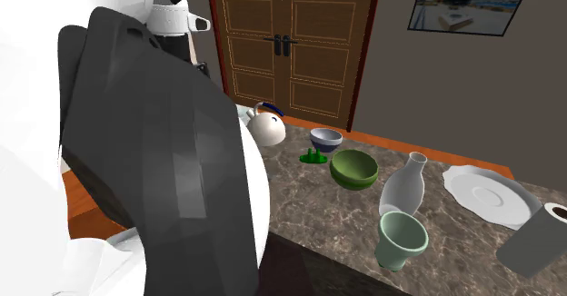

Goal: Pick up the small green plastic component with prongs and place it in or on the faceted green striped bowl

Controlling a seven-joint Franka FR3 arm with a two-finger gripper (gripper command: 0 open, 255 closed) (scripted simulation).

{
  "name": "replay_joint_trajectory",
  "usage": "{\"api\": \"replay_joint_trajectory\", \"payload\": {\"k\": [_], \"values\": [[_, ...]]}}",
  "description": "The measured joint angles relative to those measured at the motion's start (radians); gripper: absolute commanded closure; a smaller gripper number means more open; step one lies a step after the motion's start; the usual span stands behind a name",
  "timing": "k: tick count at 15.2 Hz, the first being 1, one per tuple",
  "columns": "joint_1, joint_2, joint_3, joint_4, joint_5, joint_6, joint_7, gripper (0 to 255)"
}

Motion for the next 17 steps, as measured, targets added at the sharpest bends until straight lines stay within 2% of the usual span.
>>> {"api": "replay_joint_trajectory", "payload": {"k": [4,17], "values": [[-0.015,0.018,-0.027,-0.028,-0.021,0.044,-0.027,0],[-0.106,0.252,-0.217,-0.098,-0.123,0.350,-0.202,0]]}}
